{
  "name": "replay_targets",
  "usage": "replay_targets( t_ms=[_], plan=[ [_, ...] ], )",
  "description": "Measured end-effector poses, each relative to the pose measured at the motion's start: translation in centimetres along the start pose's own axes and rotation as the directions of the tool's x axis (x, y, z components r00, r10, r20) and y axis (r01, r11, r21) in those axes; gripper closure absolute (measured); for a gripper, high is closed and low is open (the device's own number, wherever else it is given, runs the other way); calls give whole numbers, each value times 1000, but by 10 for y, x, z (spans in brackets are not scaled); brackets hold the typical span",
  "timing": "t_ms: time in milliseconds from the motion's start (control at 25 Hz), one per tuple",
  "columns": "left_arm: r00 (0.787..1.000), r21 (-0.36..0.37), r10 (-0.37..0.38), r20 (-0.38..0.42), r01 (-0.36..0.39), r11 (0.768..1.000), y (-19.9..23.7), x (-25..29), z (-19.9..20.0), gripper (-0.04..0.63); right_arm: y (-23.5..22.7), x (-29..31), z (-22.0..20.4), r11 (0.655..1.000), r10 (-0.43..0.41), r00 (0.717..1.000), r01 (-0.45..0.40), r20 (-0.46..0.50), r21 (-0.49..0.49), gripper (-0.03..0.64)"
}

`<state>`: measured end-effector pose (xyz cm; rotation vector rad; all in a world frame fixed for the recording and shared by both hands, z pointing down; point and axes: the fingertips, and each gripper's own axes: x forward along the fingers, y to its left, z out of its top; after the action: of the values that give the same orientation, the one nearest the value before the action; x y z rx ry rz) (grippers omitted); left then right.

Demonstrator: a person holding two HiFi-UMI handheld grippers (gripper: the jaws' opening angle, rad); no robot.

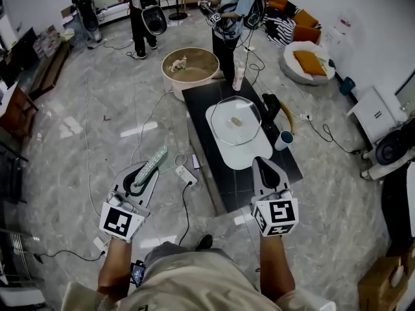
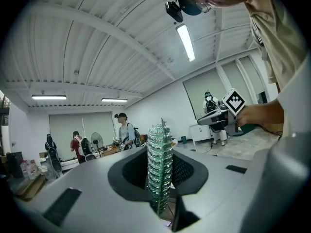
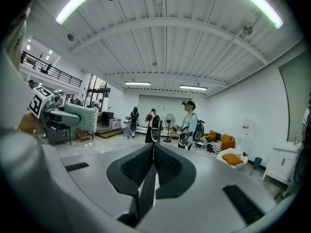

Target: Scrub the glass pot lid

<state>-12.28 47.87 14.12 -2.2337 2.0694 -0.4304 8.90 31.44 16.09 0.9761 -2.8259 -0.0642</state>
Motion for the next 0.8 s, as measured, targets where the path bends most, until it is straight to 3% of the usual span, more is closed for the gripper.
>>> replay_targets(
  t_ms=[240,440,600,800],
  plan=[
    [1000,-6,-22,-5,22,1000,2,19,-3,509,-10,6,-4,1000,-15,1000,16,-10,7,592],
    [994,-2,-112,10,112,994,-5,61,-6,509,-39,-1,-17,994,-105,994,106,-37,15,592],
    [976,7,-213,43,213,977,-4,104,-5,509,-59,-6,-25,978,-206,976,208,-71,18,592],
    [938,25,-334,94,333,943,14,156,6,509,-73,2,-20,941,-334,937,337,-105,12,592]
  ],
)
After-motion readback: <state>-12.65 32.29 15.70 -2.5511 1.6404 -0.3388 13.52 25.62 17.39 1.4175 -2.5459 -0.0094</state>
